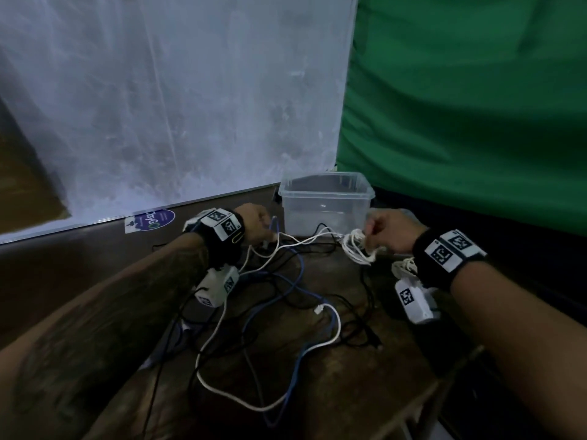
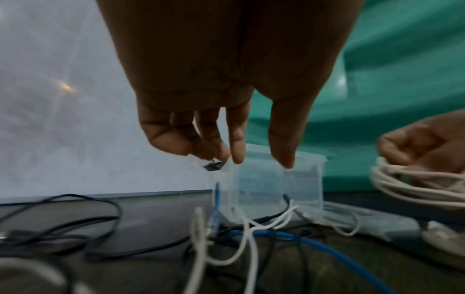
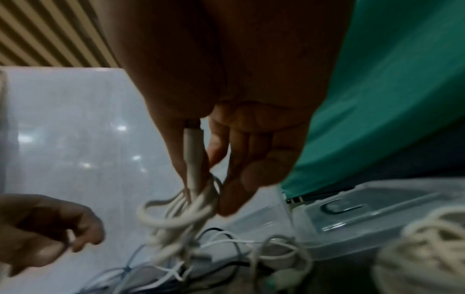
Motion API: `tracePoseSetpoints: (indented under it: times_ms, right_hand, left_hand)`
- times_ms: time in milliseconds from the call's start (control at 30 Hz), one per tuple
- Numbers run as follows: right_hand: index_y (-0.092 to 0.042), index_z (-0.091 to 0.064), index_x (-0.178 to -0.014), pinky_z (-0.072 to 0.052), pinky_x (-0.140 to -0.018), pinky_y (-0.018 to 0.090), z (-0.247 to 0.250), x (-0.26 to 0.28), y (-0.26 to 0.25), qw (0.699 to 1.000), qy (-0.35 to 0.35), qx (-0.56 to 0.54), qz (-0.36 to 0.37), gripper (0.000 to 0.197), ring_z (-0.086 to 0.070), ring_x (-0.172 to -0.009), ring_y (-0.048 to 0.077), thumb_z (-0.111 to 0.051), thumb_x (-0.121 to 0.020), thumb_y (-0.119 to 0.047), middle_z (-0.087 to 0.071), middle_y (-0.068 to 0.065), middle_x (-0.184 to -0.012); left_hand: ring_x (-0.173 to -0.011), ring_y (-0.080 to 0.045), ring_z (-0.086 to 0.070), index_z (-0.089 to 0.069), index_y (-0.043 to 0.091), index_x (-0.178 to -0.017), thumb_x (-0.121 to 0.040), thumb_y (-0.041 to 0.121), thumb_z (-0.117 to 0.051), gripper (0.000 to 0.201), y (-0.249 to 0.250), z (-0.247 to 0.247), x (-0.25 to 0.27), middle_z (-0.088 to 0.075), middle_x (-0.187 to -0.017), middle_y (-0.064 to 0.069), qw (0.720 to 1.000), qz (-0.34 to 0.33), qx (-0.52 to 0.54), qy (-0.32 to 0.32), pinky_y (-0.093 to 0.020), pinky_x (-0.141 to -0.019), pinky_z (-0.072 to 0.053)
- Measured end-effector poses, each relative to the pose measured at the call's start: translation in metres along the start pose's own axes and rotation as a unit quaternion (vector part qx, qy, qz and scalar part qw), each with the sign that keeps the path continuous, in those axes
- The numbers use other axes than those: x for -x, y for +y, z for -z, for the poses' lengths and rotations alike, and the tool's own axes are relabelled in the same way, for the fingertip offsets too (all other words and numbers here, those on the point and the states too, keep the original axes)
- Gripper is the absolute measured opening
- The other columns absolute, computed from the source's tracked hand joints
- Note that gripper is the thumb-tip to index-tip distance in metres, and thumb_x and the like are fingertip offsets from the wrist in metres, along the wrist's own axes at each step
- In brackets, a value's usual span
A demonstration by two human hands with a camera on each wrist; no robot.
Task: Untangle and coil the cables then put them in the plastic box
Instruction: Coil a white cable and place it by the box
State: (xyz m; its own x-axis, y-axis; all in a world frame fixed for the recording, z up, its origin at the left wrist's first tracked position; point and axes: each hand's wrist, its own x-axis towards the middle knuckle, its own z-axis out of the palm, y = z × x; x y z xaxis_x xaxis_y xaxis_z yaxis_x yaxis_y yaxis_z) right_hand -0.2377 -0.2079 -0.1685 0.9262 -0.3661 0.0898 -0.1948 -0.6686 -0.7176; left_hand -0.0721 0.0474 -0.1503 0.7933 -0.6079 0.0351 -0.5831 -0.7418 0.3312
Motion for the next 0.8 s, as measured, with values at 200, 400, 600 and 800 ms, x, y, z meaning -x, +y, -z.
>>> tracePoseSetpoints:
  times_ms: [200,400,600,800]
  right_hand:
    - [-0.015,-0.067,-0.086,-0.044,-0.052,0.021,0.007,0.011,0.005,0.953,-0.112,0.264,-0.097,0.008,-0.062,-0.08,0.018,-0.071,-0.084,-0.009,-0.066,0.003,-0.087]
    - [-0.008,-0.066,-0.115,-0.049,-0.086,0.031,0.0,0.012,0.012,0.912,-0.107,0.374,-0.126,0.029,-0.061,-0.105,0.025,-0.059,-0.095,-0.026,-0.066,0.01,-0.117]
    - [-0.006,-0.069,-0.104,-0.045,-0.079,0.029,0.011,0.005,-0.016,0.932,-0.044,0.352,-0.077,0.027,-0.062,-0.094,0.025,-0.057,-0.095,-0.028,-0.068,0.01,-0.103]
    - [-0.011,-0.064,-0.11,-0.05,-0.095,0.034,-0.02,-0.015,-0.088,0.981,0.042,0.081,0.171,0.03,-0.062,-0.101,0.02,-0.075,-0.085,-0.021,-0.065,0.002,-0.106]
  left_hand:
    - [-0.073,-0.02,-0.051,-0.061,0.016,-0.079,-0.086,0.016,-0.063,0.008,-0.021,-0.007,0.008,-0.058,-0.08,-0.003,0.992,0.06,-0.054,-0.095,-0.026,-0.065,-0.043]
    - [-0.044,-0.009,-0.057,-0.067,0.015,-0.08,-0.084,0.003,-0.058,0.016,-0.027,-0.002,0.01,-0.061,-0.063,0.002,0.996,0.043,0.08,0.0,-0.021,-0.045,-0.048]
    - [-0.043,-0.013,-0.062,-0.063,0.012,-0.079,-0.09,-0.003,-0.049,0.023,-0.026,0.024,0.011,-0.062,-0.068,-0.01,0.956,0.031,0.27,0.114,-0.025,-0.046,-0.048]
    - [-0.046,-0.008,-0.051,-0.065,0.012,-0.087,-0.091,-0.003,-0.052,0.02,-0.007,0.079,0.032,-0.065,-0.075,-0.008,0.916,-0.088,0.368,0.129,-0.023,-0.048,-0.042]
